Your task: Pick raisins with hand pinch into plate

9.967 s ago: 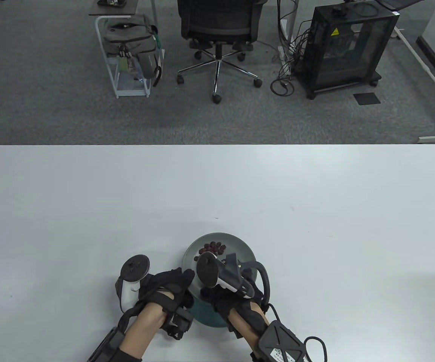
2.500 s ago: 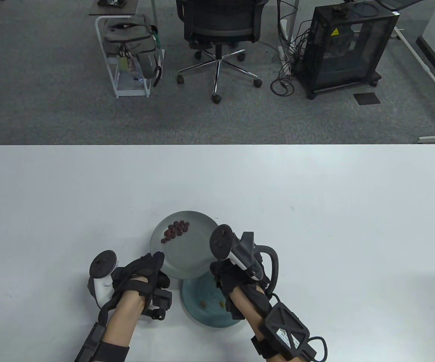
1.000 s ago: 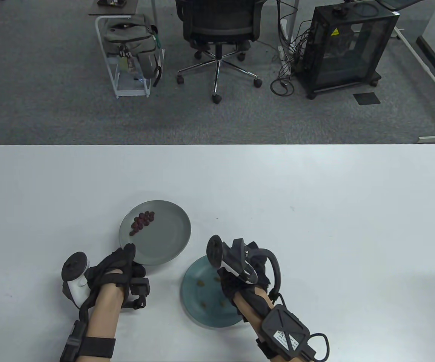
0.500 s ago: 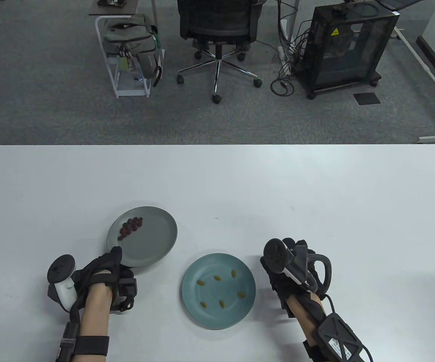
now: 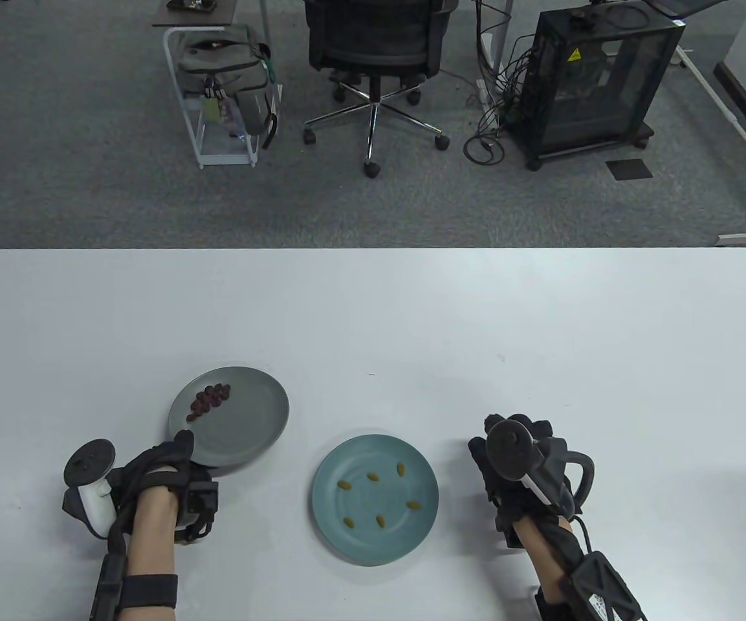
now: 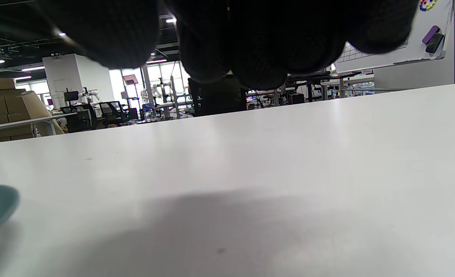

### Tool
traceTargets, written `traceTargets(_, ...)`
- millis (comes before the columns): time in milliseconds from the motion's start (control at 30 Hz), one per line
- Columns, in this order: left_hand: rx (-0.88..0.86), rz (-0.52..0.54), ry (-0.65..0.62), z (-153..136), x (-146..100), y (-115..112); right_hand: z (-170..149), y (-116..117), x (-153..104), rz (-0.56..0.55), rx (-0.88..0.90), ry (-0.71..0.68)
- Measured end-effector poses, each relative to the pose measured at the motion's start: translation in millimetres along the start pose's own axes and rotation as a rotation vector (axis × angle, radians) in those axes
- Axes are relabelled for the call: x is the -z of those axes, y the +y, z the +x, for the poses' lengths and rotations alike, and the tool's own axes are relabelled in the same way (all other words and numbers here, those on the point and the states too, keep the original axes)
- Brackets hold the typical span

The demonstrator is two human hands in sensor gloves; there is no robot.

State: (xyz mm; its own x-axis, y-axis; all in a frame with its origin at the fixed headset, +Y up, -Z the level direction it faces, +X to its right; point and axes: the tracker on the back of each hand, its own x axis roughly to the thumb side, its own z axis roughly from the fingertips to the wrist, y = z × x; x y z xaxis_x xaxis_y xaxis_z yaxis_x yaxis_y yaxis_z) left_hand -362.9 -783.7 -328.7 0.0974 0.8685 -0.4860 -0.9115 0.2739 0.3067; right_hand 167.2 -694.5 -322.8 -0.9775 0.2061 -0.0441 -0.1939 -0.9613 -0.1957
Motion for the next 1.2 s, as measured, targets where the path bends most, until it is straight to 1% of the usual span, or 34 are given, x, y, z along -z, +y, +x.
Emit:
traceTargets(367,0.015,0.006,0.012,0.8,0.5,1.2,-2.6,1.2,-1.5,-0.001,0.001,0.007)
traceTargets(567,0.065,0.022,0.006,3.0,0.7,2.2,-3.2,0.4,-1.2,-0.003,-0.001,0.015)
traceTargets(833,0.163,0.043,0.027,4.0,1.7,7.7,-6.0,-0.6,-1.7,0.009,0.031,0.025)
traceTargets(1200,0.209,0.051,0.036,3.6,0.9,10.4,-19.3,-1.8,3.0,0.011,0.047,0.070)
